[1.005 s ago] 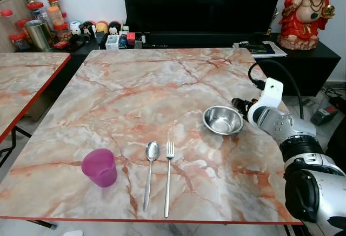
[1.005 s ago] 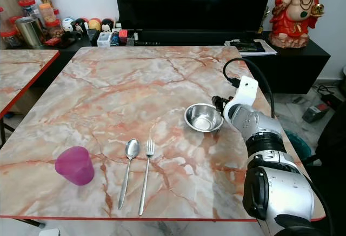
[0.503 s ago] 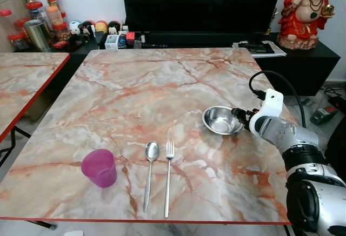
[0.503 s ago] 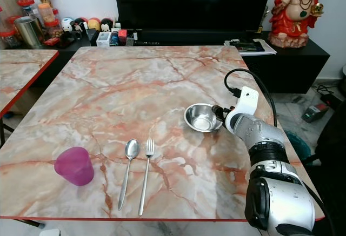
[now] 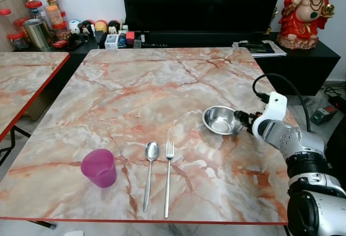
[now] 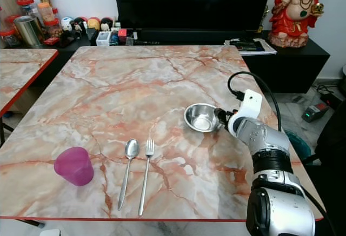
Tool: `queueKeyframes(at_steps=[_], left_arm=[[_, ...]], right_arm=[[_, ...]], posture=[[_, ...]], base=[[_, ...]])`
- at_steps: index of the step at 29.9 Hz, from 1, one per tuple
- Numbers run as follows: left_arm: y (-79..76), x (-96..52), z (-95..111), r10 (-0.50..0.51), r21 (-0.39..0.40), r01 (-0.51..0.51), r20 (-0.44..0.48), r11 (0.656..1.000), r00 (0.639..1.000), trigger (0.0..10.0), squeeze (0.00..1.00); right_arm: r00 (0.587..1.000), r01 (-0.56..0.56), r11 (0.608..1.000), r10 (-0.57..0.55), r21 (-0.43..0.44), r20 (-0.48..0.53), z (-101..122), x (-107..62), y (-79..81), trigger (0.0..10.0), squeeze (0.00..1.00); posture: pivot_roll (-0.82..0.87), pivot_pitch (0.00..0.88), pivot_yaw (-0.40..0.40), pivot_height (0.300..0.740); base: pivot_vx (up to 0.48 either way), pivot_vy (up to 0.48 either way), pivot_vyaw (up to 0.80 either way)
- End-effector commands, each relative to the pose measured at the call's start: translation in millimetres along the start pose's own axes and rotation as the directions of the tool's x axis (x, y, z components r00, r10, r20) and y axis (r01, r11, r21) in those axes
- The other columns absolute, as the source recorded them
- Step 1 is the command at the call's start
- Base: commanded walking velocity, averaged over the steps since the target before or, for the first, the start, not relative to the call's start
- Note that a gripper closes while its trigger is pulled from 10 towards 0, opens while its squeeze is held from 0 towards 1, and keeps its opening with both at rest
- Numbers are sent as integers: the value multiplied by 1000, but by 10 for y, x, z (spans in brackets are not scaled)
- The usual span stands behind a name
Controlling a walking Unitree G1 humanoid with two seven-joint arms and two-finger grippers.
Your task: Setting the table
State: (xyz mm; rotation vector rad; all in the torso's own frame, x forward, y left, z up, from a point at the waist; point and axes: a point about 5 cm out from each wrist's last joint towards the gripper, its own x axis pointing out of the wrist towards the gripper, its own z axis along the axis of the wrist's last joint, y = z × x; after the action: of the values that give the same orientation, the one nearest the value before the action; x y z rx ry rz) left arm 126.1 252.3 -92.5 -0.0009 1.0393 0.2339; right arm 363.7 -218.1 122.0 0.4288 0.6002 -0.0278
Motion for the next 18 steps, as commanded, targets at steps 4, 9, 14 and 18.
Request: queueKeyframes(at_steps=[4, 9, 14, 18], left_arm=[[30, -5, -26, 8, -4, -8, -19, 1000, 1000, 10000, 0], [34, -5, -26, 10, -1, -10, -19, 1000, 1000, 10000, 0], [35, -6, -26, 12, -4, -12, -18, 1000, 1000, 10000, 0], [37, -6, -26, 14, -1, -14, -18, 1000, 1000, 10000, 0]], right_arm=[[1000, -12, 1000, 12, 12, 14, -14, -3, 6, 10000, 0], [1000, -19, 1000, 19, 16, 18, -55, 23, 15, 10000, 0], [1000, -26, 1000, 25, 17, 13, -88, 54, 65, 10000, 0], [999, -33, 999, 33, 18, 20, -82, 64, 96, 10000, 0]], posture=[[-24, 0, -9, 732], [-18, 0, -6, 732], [-12, 0, -8, 732], [-14, 0, -7, 732]], base=[[0, 0, 0], [0, 0, 0], [0, 0, 0], [0, 0, 0]])
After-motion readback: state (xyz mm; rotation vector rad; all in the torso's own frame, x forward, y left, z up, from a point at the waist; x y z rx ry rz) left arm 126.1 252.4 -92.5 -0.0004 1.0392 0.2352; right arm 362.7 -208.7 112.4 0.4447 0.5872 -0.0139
